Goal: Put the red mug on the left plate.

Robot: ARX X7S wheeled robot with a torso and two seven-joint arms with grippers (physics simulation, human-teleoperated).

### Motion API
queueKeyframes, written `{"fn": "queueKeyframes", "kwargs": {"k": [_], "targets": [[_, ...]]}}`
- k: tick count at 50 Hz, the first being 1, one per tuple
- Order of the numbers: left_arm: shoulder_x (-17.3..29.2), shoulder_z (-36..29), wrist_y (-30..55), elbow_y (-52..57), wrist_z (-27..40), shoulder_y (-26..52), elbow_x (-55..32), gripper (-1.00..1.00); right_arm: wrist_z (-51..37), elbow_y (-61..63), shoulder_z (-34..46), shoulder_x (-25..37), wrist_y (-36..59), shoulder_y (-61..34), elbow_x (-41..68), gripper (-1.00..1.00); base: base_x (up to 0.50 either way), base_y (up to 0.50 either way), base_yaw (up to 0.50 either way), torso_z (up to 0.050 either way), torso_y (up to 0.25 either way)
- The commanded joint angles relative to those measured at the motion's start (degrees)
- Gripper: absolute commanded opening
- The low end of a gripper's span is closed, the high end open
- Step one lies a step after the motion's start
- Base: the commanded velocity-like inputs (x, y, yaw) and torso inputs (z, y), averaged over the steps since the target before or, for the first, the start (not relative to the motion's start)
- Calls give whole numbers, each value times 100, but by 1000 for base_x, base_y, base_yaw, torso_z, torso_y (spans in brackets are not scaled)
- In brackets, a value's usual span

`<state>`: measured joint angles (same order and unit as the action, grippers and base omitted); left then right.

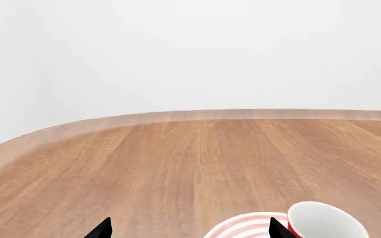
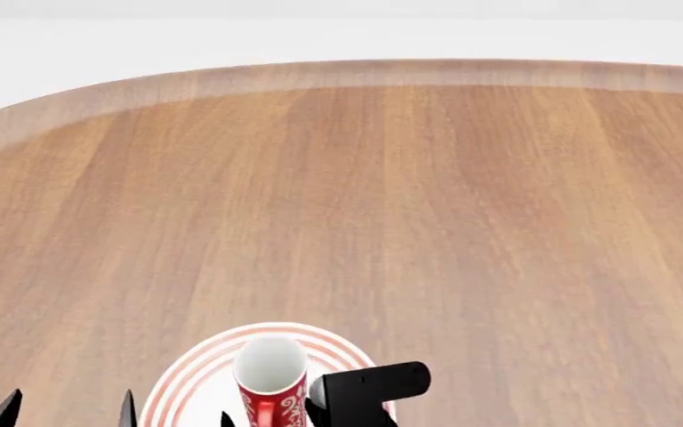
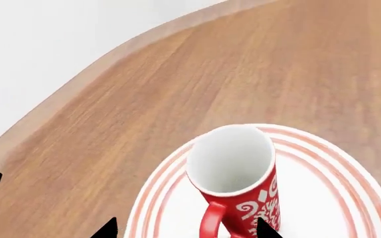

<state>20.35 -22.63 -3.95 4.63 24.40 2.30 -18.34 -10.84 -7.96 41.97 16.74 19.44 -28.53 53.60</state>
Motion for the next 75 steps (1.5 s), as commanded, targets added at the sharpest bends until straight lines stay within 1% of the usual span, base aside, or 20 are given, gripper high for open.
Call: {"fn": "queueKeyframes", "kwargs": {"k": [1,9,47,52,63,69,75], "targets": [[233,14,307,897,198,-132,9,100,-467,1100,-58,313,198,39,140,100,0,0,0,0,0],[378,68,509,1457,314,-192,-61,100,-700,1579,-107,440,292,5,220,100,0,0,0,0,0],[903,271,1270,3422,790,-261,-219,100,-1734,3621,-340,869,683,-271,661,100,0,0,0,0,0],[917,304,1248,3429,823,-270,-190,100,-1849,3843,-369,909,714,-302,723,100,0,0,0,0,0],[962,268,1488,3805,916,-180,-223,100,-2010,4167,-433,1002,751,-361,817,100,0,0,0,0,0],[1097,447,1525,4037,1005,-265,-316,100,-2118,4354,-489,1089,780,-402,876,100,0,0,0,0,0],[1142,473,1729,4338,1082,-148,-419,100,-2211,4457,-562,1149,811,-478,976,100,0,0,0,0,0]]}}
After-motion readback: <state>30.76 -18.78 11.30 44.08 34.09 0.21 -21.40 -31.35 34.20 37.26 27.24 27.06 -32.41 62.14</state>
